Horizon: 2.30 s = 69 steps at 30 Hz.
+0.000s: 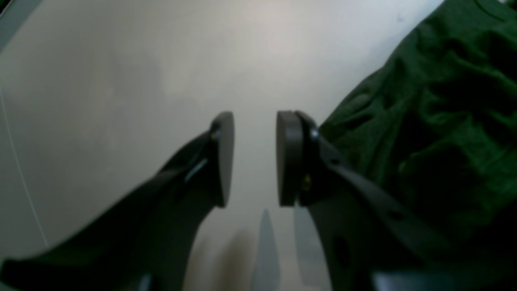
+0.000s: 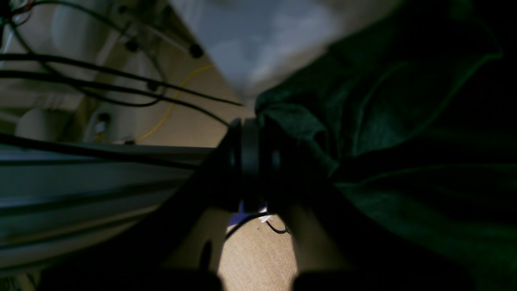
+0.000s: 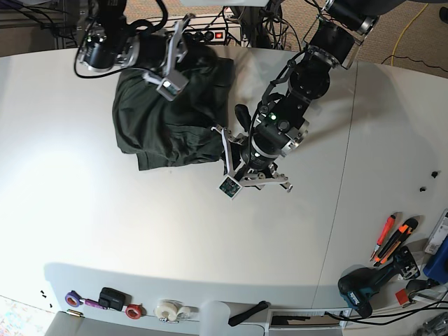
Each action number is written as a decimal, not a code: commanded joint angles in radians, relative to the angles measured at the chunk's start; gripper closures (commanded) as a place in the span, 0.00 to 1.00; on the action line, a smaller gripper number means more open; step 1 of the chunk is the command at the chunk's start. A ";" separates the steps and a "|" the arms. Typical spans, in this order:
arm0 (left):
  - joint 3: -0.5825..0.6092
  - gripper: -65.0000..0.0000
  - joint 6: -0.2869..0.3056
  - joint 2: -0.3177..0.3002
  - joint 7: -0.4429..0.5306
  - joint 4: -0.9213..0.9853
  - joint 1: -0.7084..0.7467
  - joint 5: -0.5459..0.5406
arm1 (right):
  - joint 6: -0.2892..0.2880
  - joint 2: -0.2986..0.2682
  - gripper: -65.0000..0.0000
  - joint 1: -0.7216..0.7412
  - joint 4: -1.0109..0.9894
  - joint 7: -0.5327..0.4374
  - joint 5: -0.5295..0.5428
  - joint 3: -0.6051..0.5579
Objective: Layout the t-shirt on the table in an organized manner, then fold the t-shirt properly
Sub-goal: 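Press the folded stack with the right gripper while the left gripper holds it, then grasp the sides of the folded bundle with both grippers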
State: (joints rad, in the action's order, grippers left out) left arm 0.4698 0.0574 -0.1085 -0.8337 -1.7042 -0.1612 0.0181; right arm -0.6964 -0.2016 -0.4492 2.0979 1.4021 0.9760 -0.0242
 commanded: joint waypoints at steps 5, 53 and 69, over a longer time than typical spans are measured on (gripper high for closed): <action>-0.004 0.75 -0.003 0.005 0.022 -0.019 -0.019 0.008 | -0.002 -0.006 1.00 0.034 0.014 -0.022 0.025 -0.063; -0.004 0.75 -0.004 0.006 0.049 -0.019 -0.019 0.082 | -0.002 0.014 1.00 0.510 -0.403 -0.379 -0.362 0.010; -0.004 0.75 -0.004 0.005 0.048 -0.019 -0.019 0.083 | -0.002 0.127 0.71 0.560 -0.404 -0.409 -0.427 0.010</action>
State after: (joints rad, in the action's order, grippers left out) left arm 0.4698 0.0574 -0.1085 -0.8104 -1.7042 -0.1612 0.0998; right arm -0.6960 -0.0723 0.0910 1.6798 1.0225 0.5247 -0.0158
